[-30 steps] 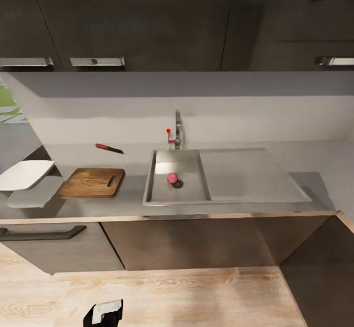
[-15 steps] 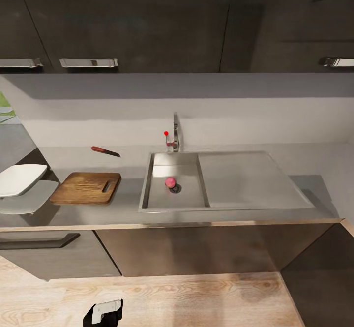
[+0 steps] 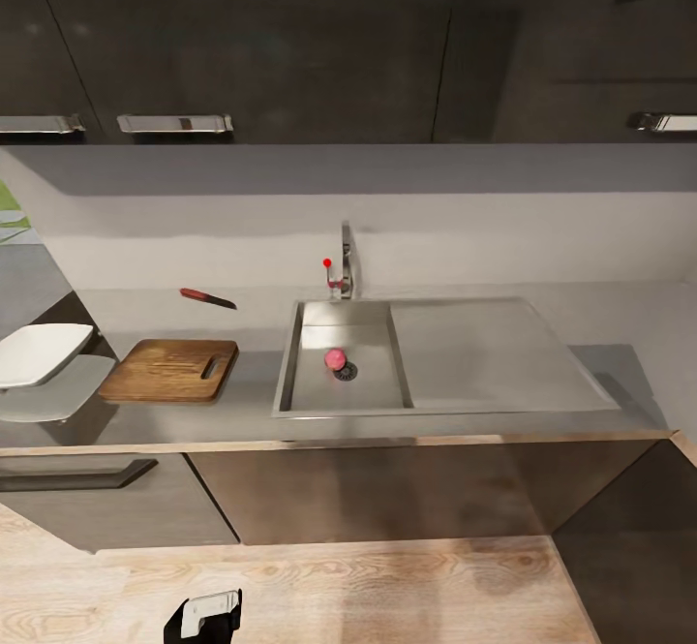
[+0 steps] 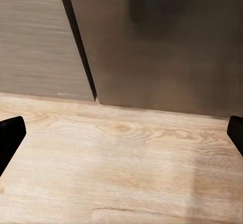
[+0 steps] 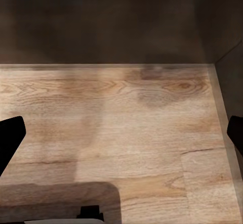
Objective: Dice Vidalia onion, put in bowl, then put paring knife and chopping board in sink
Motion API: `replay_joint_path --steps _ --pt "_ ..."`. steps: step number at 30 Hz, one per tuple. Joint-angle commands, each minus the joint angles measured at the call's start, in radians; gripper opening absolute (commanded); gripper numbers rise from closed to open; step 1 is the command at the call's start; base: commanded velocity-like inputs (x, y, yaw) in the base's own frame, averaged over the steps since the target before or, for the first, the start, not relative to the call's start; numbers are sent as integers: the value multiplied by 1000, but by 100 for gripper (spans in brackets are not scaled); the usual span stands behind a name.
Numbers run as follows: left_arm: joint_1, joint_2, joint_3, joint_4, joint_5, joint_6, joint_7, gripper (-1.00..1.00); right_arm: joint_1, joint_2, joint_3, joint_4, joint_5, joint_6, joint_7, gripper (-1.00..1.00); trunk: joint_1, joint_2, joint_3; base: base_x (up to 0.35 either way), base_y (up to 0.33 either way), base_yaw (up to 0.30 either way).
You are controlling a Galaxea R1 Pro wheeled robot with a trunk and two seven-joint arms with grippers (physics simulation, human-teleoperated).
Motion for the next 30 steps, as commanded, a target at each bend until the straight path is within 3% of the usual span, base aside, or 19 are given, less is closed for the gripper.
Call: replay_joint_path --steps 1,14,30 --pt "-3 0 6 4 -11 -7 4 100 -1 0 2 0 2 -2 -5 100 1 -2 -2 0 0 0" --pt "-2 0 6 4 -11 -6 4 100 0 0 2 0 2 -2 -5 100 1 -2 -2 -14 -7 0" --pt "-2 0 6 4 -11 -5 4 100 0 0 2 0 2 -2 -5 100 1 -2 -2 -204 -182 0"
